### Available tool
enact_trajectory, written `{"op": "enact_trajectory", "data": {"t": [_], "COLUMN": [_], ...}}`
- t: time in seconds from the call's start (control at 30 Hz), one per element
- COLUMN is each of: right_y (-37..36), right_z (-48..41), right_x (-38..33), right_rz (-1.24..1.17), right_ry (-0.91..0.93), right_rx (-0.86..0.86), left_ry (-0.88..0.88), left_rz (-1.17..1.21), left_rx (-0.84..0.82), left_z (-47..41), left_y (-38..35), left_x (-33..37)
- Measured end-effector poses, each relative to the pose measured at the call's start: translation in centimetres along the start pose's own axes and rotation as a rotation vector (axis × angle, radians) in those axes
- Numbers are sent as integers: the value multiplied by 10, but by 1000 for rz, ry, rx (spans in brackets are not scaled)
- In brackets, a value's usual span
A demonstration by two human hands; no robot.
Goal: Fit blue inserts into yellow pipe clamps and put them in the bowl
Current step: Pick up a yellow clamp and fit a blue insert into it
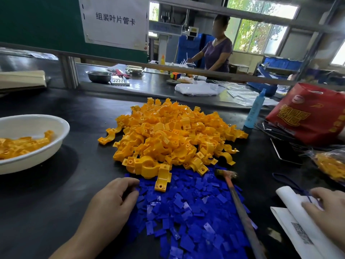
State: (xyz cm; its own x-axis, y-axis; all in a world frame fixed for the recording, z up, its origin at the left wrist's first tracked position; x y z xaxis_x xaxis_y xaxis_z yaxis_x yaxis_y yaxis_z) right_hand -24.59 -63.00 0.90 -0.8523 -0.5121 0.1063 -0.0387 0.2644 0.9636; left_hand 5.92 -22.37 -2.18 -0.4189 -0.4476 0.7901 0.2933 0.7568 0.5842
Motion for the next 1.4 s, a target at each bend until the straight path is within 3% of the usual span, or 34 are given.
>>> {"op": "enact_trajectory", "data": {"t": [0.07, 0.27, 0.43, 0.67, 0.77, 0.87, 1.0, 1.1, 1.2, 1.27, 1.37, 1.4], "right_y": [28, 66, 49, 50, 54, 63, 65, 68, 67, 68, 65, 58], "right_z": [19, 89, 90, 81, 79, 82, 97, 109, 111, 105, 104, 106], "right_x": [-49, -265, -350, -344, -328, -311, -305, -306, -299, -291, -289, -291], "right_rz": [-73, -279, -179, -264, -384, -617, -1024, -1093, -1127, -944, -165, -30], "right_ry": [62, 711, 806, 753, 726, 677, 601, 610, 583, 611, 775, 788], "right_rx": [5, -133, -78, 86, 46, -71, -463, -618, -690, -559, -216, -197], "left_ry": [-38, -35, -75, -159, -187, -253, -547, -649, -595, -500, -274, -205], "left_rz": [-33, -60, -83, -69, -63, -27, -39, 11, 66, 102, 248, 303], "left_rx": [15, 68, 7, -35, -35, -64, -58, -4, 38, 65, 110, 107], "left_z": [0, -4, -5, -2, 1, 5, 20, 26, 23, 18, 9, 7], "left_y": [-1, 4, 1, -5, -4, -5, -7, -7, -2, 5, 15, 16], "left_x": [6, 4, 6, 16, 20, 31, 65, 82, 77, 69, 50, 43]}}
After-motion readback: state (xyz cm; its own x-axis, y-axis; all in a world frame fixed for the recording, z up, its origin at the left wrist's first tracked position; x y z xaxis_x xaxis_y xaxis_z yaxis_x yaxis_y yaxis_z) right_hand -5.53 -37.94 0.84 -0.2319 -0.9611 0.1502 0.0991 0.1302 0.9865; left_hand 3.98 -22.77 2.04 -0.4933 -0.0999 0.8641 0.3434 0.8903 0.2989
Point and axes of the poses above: each hand's wrist, its own z-axis away from the middle knuckle, its own y-axis out of the back of the hand, x = y × z, the point moved 10 cm from there along -z, towards the middle knuckle, and after that the axes turned 7 degrees about z, right-handed, at the moved point
